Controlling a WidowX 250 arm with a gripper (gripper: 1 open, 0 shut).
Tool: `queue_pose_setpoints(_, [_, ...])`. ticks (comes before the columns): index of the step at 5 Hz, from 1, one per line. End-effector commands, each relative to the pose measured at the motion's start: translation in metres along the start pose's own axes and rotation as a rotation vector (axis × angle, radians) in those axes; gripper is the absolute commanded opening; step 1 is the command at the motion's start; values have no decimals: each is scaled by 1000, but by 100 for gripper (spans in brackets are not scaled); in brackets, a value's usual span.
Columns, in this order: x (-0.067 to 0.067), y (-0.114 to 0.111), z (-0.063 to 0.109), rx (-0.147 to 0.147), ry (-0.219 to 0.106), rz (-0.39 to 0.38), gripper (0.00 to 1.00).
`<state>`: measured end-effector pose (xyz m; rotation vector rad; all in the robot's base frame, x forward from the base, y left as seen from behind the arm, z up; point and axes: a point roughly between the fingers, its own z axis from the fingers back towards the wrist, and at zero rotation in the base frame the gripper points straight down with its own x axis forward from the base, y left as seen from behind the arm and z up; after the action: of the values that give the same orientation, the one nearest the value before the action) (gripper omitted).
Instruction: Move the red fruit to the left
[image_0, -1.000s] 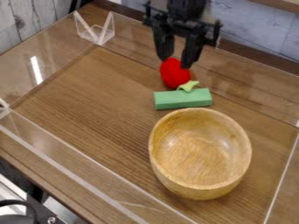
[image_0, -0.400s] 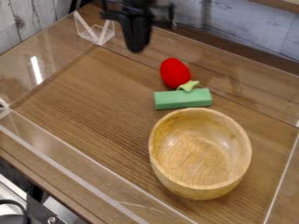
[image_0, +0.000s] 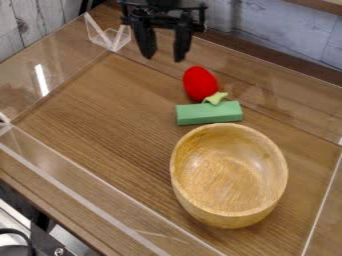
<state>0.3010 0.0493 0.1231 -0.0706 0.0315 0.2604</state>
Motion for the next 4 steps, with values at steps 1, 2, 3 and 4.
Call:
queue_pose_setpoints(1, [0, -10, 0, -3, -32, -78, 100])
queue_pose_setpoints(2, [4, -14, -13, -10, -32, -26, 100])
queue_pose_setpoints(3, [8, -16, -27, -16, -35, 27, 100])
queue_pose_setpoints(4, [10, -14, -34, -21, -34, 26, 100])
